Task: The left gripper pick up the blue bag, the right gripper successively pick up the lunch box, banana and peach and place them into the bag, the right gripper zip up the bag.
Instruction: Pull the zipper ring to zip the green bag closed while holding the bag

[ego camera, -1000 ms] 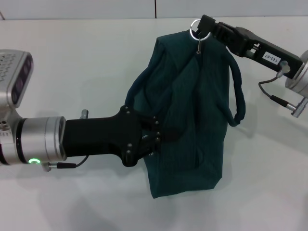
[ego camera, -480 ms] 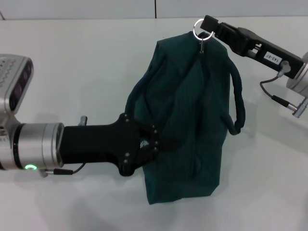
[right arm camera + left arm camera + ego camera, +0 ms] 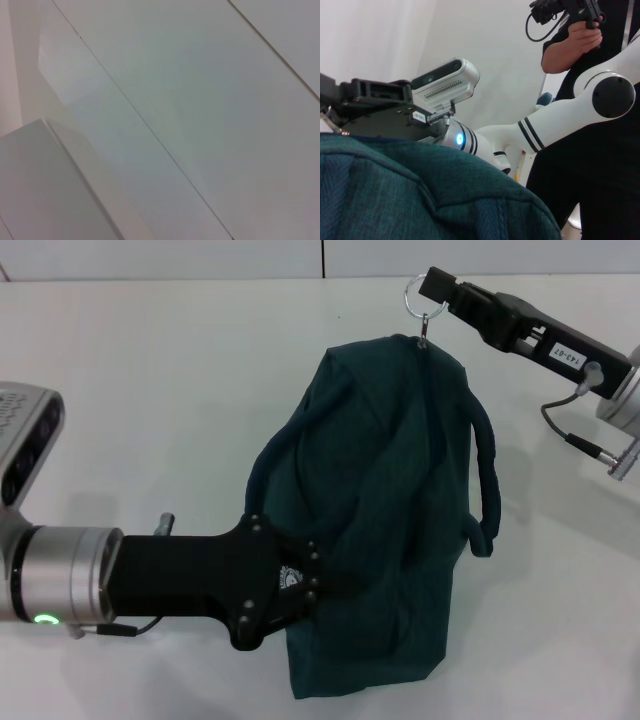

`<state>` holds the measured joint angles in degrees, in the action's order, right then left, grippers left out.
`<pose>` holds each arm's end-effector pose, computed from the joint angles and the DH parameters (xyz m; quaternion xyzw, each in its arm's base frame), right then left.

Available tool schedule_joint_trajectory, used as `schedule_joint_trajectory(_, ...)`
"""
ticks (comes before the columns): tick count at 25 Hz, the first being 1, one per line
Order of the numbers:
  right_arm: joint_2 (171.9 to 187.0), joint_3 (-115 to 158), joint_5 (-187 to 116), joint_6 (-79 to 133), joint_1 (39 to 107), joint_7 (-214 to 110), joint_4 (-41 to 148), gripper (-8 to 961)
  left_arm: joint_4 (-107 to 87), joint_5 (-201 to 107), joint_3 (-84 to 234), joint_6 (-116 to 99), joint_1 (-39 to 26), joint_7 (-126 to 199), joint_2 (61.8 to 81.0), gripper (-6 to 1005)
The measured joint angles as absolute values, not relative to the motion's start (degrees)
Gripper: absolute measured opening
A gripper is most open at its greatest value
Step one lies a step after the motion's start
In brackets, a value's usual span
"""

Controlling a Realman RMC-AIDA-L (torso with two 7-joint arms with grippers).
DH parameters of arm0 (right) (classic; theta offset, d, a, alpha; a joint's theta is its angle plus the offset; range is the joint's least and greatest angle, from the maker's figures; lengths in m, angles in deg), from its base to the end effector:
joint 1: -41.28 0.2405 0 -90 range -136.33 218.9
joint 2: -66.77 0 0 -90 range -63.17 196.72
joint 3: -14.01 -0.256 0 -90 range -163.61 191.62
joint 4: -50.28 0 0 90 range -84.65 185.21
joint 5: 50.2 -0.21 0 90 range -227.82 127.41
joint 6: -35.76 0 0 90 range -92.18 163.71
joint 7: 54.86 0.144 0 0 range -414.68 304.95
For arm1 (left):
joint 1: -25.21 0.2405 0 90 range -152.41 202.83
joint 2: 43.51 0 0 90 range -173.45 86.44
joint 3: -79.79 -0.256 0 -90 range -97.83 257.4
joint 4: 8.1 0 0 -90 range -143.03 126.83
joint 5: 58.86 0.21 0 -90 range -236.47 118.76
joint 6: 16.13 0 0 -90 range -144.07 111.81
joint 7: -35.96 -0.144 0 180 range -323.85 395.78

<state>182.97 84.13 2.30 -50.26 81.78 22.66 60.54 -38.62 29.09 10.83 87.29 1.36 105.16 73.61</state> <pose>0.1884 0.3668 -0.0192 -0.7981 0.3085 0.5091 0.0937 -0.2340 0.2543 -0.0306 0.9225 0.1310 0.3589 0.0549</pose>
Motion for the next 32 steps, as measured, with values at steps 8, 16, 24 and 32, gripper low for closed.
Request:
schedule_joint_trajectory(8, 182.96, 83.9, 1.3, -50.9, 80.3, 22.7, 61.6, 6, -36.6, 29.2, 16.9, 87.0, 2.7, 104.5, 72.81, 50)
schedule_joint_trajectory(16, 182.99, 84.4, -0.7, -55.8, 78.2, 25.1, 61.7, 6, -32.8, 29.3, 29.1, 81.2, 2.8, 104.5, 73.70, 50)
schedule_joint_trajectory(24, 182.96, 84.2, -0.9, -56.0, 78.0, 29.2, 61.6, 6, -33.3, 28.7, 33.4, 77.6, 3.7, 100.5, 75.60, 179)
schedule_joint_trajectory(32, 182.96, 84.0, -2.2, -52.8, 78.3, 30.4, 61.5, 6, -37.5, 26.1, 34.0, 78.5, 3.7, 100.5, 75.75, 433)
